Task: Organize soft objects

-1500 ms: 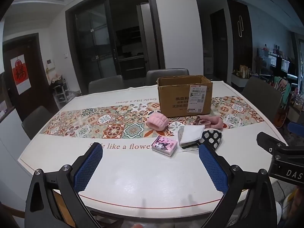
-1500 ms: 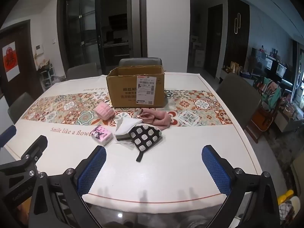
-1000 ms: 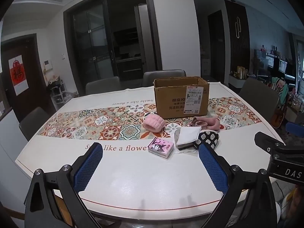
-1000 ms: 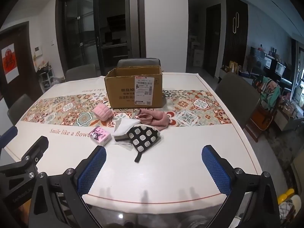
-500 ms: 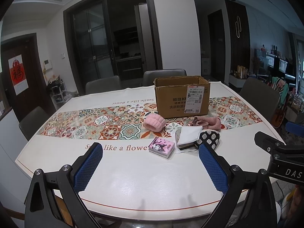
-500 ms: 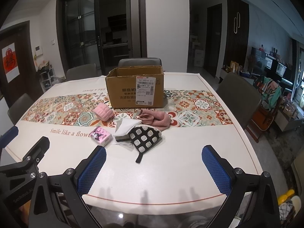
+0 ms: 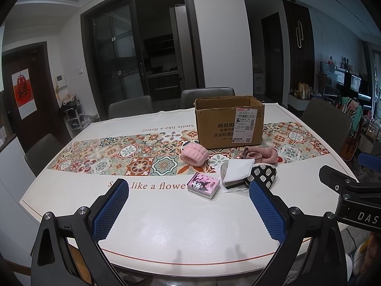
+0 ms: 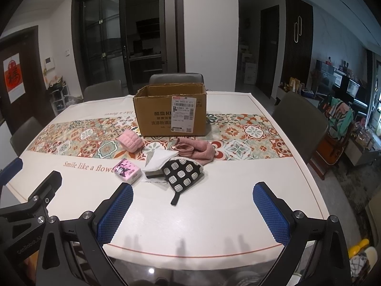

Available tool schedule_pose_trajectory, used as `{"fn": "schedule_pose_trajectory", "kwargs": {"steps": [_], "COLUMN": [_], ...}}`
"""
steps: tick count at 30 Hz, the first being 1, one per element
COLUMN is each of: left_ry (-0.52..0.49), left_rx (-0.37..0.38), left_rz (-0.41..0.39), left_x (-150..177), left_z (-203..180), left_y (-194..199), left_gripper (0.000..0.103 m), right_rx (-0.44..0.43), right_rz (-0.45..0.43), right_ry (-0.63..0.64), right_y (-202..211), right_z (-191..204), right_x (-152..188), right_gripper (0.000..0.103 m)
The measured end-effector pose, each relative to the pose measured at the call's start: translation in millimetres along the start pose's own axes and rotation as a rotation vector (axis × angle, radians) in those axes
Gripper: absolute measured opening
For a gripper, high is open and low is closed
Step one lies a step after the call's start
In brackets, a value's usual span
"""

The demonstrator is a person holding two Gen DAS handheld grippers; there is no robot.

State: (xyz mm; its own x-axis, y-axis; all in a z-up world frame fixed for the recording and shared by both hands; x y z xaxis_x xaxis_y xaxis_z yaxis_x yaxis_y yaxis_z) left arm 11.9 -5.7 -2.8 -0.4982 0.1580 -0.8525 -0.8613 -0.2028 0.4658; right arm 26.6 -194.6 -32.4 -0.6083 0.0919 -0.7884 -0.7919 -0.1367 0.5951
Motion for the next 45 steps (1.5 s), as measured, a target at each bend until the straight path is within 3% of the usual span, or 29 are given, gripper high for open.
{"fn": "schedule_pose_trajectory", "kwargs": {"steps": [45], "left_ry": [-0.027], "left_rx": [0.003], "left_rz": [0.029], "left_x": [5], "left_z": [-2], "left_y": [-16], "left_gripper": [0.103], "right_rx": [-0.004], "right_rz": [0.021], "right_ry": [-0.02], "right_y": [-10], "right_z": [-5], "right_x": [2], "right_gripper": [0.102]}}
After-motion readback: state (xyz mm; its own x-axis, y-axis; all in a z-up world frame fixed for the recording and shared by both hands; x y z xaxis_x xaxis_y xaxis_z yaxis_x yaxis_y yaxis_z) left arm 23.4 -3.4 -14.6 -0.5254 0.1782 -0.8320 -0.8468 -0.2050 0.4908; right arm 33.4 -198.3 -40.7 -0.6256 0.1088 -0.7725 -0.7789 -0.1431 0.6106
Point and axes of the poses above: each gripper's, at about its wrist camera, not at the fingertips, and y roughly against the way its jaws point, z to its left, x to its underside, the point moved 1 cm from there along -y, roughly the way its jaws point, and after that the axes turned 14 degrees about -x, right-handed, at the moved point
